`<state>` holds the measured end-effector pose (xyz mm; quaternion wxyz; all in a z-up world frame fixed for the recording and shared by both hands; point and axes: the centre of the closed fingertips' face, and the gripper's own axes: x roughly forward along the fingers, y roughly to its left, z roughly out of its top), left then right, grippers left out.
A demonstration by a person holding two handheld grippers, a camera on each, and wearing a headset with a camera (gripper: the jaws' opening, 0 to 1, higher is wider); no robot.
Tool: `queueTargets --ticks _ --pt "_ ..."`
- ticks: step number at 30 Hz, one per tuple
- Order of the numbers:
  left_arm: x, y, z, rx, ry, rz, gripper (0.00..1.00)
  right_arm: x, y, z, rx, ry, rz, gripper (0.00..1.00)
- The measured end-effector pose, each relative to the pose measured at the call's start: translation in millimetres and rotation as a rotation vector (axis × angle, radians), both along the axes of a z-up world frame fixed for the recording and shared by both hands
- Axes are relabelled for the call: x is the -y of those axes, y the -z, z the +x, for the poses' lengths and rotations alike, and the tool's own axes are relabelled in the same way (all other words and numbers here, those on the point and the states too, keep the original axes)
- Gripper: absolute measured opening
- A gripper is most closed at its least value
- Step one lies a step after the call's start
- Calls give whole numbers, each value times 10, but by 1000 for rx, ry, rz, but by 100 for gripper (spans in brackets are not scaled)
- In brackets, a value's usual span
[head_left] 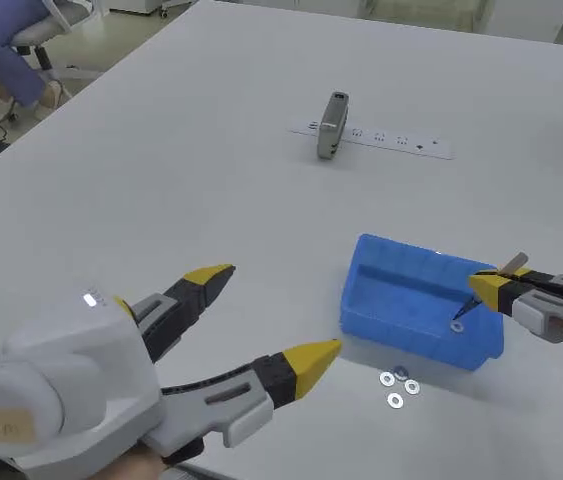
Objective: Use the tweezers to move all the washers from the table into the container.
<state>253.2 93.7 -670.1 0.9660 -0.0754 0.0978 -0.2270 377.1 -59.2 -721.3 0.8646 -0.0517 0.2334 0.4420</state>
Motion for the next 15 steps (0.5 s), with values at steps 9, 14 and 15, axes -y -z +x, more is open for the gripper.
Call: queueTargets --ticks 9,14,15 --pt "47 20 -8 -11 16 18 73 -164 -348 -377 6 -67 115 2" --pt "52 32 -11 -16 21 21 73 -303 -208 -614 -47 -120 122 2" --pt "51 34 -11 -16 21 22 73 -322 -122 -653 -64 -127 109 2"
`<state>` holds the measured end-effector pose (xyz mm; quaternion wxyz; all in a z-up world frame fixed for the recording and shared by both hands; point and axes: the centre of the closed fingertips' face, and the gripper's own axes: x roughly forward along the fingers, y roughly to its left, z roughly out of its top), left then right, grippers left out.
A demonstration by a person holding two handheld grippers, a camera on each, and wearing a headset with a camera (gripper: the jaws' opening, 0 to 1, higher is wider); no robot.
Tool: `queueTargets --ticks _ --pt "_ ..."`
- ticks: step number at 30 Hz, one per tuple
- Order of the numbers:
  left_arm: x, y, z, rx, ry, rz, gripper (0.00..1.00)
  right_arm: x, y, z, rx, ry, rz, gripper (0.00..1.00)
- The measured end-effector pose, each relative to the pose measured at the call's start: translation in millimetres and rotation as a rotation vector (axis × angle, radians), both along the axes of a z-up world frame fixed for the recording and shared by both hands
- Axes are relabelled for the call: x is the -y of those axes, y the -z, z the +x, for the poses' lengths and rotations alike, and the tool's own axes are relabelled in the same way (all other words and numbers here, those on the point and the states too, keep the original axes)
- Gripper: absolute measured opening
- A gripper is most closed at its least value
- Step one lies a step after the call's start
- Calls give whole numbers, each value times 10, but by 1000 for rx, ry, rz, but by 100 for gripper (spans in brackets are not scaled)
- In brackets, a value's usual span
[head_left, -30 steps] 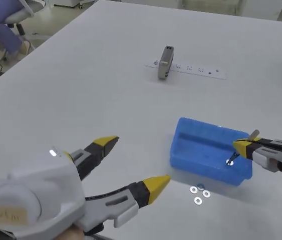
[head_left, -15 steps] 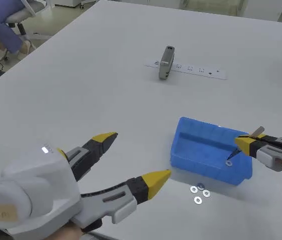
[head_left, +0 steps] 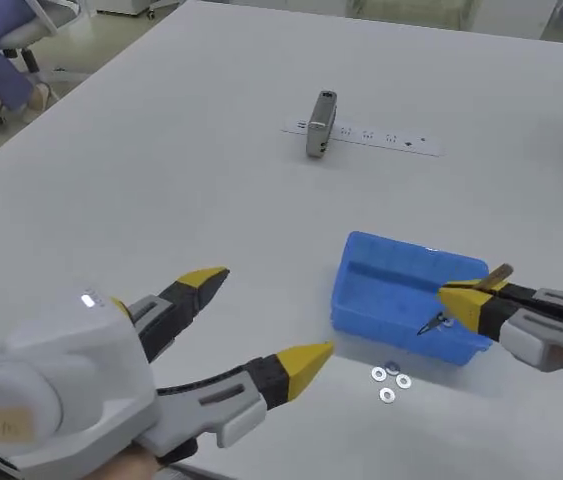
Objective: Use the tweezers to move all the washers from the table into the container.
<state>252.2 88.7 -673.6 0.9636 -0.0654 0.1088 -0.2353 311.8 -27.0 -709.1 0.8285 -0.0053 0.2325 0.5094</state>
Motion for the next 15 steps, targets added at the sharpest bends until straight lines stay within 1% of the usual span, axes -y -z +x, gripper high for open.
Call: queueTargets --ticks 2,6,7,9,11,13,15 --pt "1 5 -2 -2 2 1 73 -29 141 -46 -24 -10 -18 2" --pt "4 27 -4 -9 5 12 72 -52 366 -94 -60 -30 -66 2" --pt "0 32 -3 -9 6 14 72 -51 415 -88 -59 -30 -82 2" --pt "-8 40 -3 -10 7 17 72 -42 474 -76 -61 -33 -100 2" --pt "-15 45 -2 -11 6 18 72 -33 501 -56 -55 -33 -110 2" --pt "-20 45 0 -12 4 16 72 -32 510 -48 -51 -33 -115 2" --pt "-30 51 2 -13 2 13 72 -40 521 -53 -39 -40 -129 2"
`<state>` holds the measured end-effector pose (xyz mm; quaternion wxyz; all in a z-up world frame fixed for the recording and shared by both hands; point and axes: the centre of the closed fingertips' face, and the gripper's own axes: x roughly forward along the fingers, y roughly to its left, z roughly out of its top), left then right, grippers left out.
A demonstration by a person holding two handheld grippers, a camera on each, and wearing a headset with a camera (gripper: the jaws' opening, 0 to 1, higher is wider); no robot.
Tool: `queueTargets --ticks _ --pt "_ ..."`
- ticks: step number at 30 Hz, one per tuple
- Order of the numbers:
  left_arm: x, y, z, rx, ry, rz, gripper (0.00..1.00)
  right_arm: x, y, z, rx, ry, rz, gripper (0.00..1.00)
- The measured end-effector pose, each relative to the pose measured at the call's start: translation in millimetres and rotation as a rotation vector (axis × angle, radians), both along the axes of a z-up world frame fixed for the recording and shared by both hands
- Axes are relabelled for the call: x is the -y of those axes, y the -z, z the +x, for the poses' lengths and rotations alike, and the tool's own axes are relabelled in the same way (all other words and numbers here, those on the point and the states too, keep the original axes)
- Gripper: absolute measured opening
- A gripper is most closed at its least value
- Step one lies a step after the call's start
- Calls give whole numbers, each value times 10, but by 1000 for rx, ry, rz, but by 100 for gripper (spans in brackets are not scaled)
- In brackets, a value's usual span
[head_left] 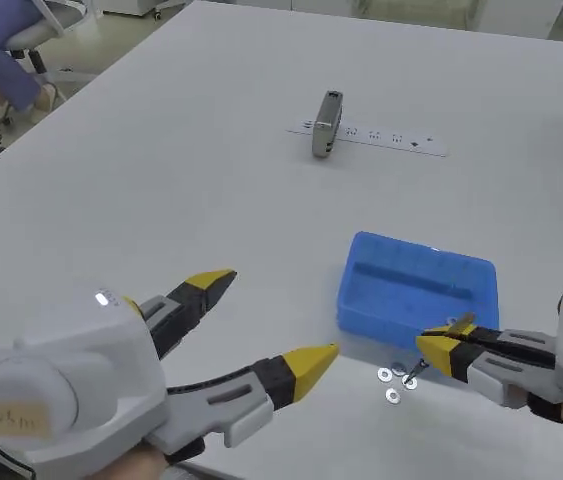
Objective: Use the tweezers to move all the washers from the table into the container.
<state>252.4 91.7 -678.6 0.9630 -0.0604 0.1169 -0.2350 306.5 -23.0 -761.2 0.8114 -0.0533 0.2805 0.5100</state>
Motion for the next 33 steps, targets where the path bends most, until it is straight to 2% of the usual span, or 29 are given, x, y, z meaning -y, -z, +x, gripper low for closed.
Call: queueTargets --ticks 4,5,9,13,29,33 --pt "-10 11 2 -2 -1 2 71 -13 55 -46 30 -37 -46 2" --pt "-10 13 2 -3 -1 2 71 -30 33 -62 32 -40 -33 2" --pt "-2 16 0 -5 1 4 71 -50 31 -97 67 -85 -59 2" --pt "1 16 -1 -5 0 4 71 -38 38 -78 73 -84 -63 2" --pt "9 14 -9 -7 1 0 71 -24 49 -94 54 -78 -45 3" --pt "6 17 -9 -8 0 0 70 -16 45 -88 33 -70 -26 3"
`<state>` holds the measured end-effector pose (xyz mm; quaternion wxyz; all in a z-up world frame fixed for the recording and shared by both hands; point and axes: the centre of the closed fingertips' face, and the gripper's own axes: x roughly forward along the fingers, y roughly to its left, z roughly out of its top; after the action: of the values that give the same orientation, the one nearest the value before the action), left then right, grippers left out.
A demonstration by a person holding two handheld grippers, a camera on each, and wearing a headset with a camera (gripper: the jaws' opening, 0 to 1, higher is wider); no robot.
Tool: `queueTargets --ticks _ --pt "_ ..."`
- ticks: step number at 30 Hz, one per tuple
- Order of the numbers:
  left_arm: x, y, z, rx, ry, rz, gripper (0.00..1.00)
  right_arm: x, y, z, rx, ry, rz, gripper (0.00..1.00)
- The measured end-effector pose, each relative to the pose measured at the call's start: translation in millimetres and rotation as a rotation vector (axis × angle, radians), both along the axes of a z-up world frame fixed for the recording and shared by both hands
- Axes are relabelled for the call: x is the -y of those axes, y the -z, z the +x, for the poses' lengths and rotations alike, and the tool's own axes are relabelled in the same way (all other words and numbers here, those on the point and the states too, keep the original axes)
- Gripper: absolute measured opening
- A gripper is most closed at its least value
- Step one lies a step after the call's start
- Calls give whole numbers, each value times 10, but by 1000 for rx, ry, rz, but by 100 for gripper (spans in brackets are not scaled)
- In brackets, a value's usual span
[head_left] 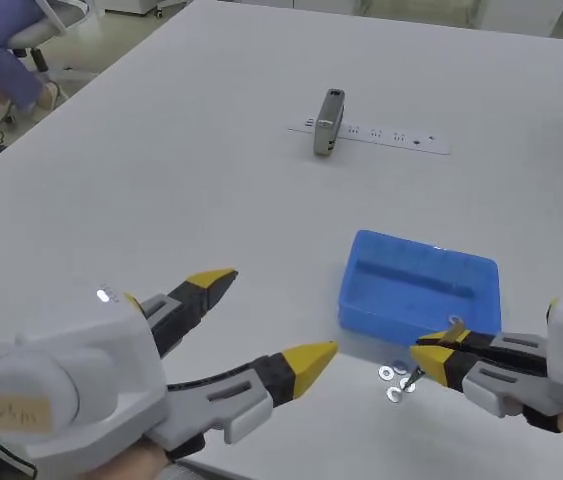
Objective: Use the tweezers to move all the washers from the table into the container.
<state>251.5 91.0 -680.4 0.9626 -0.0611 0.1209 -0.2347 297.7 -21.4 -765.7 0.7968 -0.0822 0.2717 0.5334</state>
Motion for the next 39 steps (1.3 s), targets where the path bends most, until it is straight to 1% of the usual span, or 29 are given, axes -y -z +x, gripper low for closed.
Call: queueTargets --ticks 2,4,5,8,10,13,16,18,19,20,22,24,25,26,28,29,31,32,34,35,36,37,38,39 --pt "0 0 0 0 1 0 70 -4 18 -20 -4 -9 -8 3" --pt "6 -4 -1 2 3 -1 70 -9 12 -31 -11 -9 -3 3" --pt "6 0 -1 0 3 1 70 -6 14 -28 -4 -11 -7 2" --pt "4 8 0 -2 4 3 70 -7 26 -35 35 -40 -42 2" --pt "1 16 0 -4 6 7 70 -30 25 -59 80 -81 -71 2" --pt "7 23 -1 -6 9 11 70 -79 33 -122 102 -120 -92 3" --pt "18 26 -3 -8 12 16 70 -129 87 -189 137 -176 -139 3" --pt "18 27 -2 -8 13 16 69 -107 161 -197 177 -216 -215 3" --pt "16 29 -2 -7 13 17 69 -103 189 -197 186 -228 -235 3" --pt "17 30 -2 -8 14 18 69 -129 175 -199 184 -223 -219 3" --pt "23 29 -4 -8 16 21 69 -113 167 -185 161 -213 -215 2" --pt "28 28 -6 -7 17 23 69 -97 164 -168 157 -207 -219 2" --pt "30 29 -8 -8 17 24 69 -83 163 -164 135 -195 -220 2" --pt "29 30 -8 -8 17 25 69 -73 151 -155 139 -193 -223 2" --pt "28 32 -9 -8 17 27 69 -52 73 -141 130 -185 -214 2" --pt "26 32 -9 -8 16 27 69 -51 -9 -127 118 -175 -191 2" --pt "27 29 -10 -6 16 26 69 -47 -120 -96 105 -162 -161 2" --pt "29 30 -11 -8 16 25 69 -48 -205 -75 86 -155 -135 2" --pt "30 29 -12 -7 17 27 69 -58 -337 -27 69 -140 -88 2" --pt "32 28 -13 -7 17 28 69 -61 -407 13 70 -126 -64 2" --pt "29 31 -13 -7 17 28 68 -56 -494 76 61 -104 -35 2" --pt "23 34 -12 -7 16 29 68 -51 -542 132 51 -84 -10 2" --pt "20 34 -12 -7 15 29 68 -39 -602 225 39 -53 24 2" --pt "17 31 -11 -6 13 28 68 -32 -633 283 23 -27 46 2"
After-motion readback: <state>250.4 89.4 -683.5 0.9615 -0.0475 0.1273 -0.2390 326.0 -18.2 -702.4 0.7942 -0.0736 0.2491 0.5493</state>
